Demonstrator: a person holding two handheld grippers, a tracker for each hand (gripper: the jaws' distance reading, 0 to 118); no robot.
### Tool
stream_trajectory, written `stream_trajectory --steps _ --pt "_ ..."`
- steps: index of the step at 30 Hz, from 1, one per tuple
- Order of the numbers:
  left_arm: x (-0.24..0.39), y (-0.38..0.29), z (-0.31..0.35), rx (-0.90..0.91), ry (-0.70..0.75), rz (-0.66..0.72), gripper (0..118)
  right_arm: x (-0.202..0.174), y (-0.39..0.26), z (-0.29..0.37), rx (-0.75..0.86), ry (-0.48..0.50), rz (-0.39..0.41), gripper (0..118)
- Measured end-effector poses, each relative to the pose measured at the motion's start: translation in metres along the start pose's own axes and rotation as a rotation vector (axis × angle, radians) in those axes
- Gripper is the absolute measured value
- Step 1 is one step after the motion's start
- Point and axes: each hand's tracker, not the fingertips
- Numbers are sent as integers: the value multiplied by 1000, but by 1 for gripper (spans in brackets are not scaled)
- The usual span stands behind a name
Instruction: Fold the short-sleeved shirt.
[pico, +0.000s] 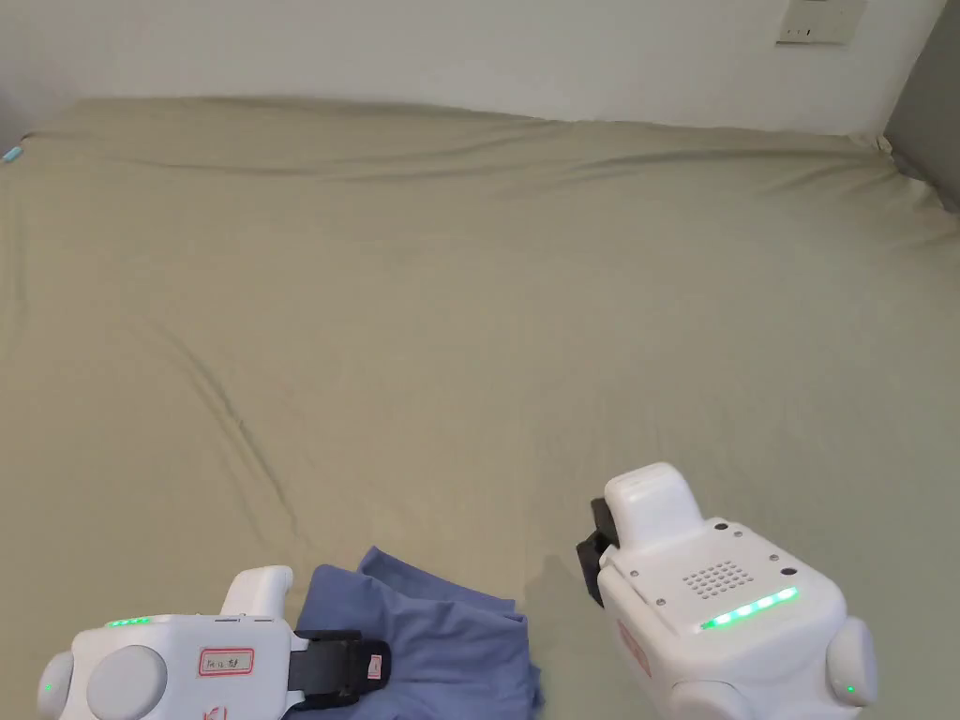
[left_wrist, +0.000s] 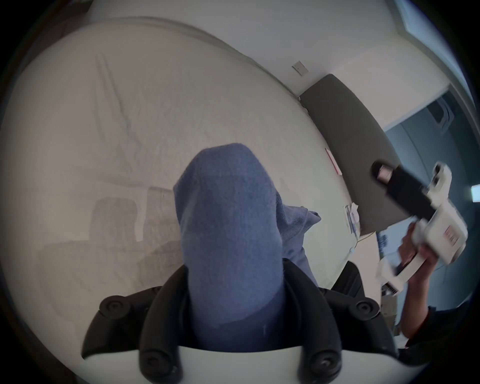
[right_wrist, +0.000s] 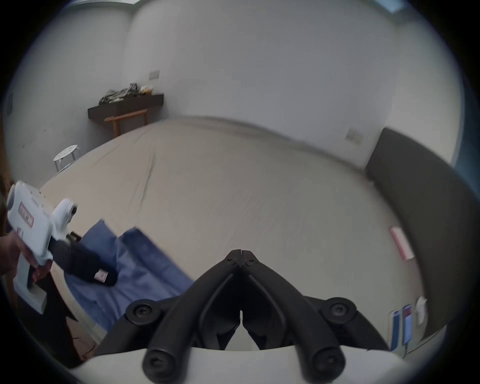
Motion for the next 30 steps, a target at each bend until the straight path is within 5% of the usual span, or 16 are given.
stream_trajectory --steps 5,13,30 --pt "7 2 26 27 126 -103 33 -5 28 29 123 -98 23 0" --pt "-33 -1 70 68 340 -92 33 -42 53 50 217 -115 33 0" --pt "-212 9 197 100 877 -98 32 -103 70 12 160 -62 59 0"
